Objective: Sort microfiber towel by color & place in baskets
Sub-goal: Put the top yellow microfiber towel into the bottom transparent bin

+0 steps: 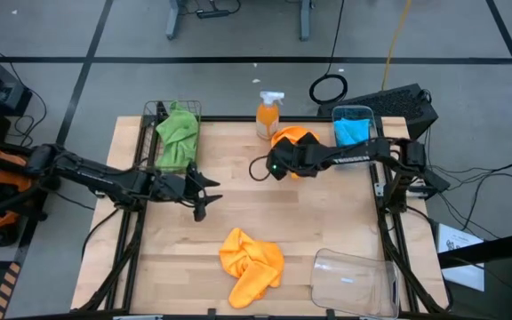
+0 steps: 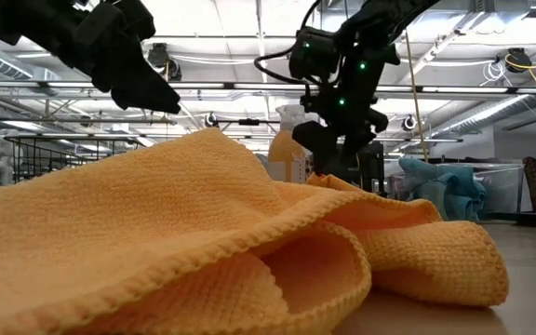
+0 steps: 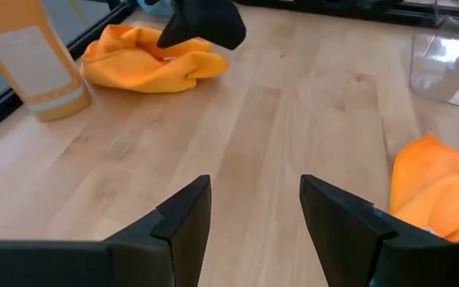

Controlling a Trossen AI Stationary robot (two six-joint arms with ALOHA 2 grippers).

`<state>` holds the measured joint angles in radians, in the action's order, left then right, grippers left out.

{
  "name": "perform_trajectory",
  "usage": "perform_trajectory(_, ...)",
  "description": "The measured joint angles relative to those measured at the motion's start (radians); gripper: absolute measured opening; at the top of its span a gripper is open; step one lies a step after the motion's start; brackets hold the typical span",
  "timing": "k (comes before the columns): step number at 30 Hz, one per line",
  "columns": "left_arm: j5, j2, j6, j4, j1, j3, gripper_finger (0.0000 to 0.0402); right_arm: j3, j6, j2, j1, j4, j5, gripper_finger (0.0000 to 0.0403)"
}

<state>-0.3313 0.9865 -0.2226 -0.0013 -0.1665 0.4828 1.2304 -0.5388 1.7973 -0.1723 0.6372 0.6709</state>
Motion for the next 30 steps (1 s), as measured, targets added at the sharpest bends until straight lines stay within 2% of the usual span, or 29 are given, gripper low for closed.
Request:
perform_trajectory(11, 0.009, 0.052, -0.003, 0.103, 0.000, 0.000, 0.0199, 0.000, 0.027, 0.003, -0.065, -0.003, -0.145, 0.0332)
perform_trajectory(20, 0.013, 0.071, 0.000, 0.123, 0.000, 0.000, 0.0199, 0.000, 0.082, 0.092, -0.085, -0.039, -0.238, 0.0332)
perform_trajectory(26, 0.013, 0.073, 0.000, 0.120, 0.000, 0.000, 0.0199, 0.000, 0.107, 0.140, -0.098, -0.062, -0.221, 0.0330)
perform_trajectory(30, 0.013, 0.072, 0.001, 0.121, 0.000, 0.000, 0.0199, 0.000, 0.115, 0.170, -0.115, -0.049, -0.204, 0.0308)
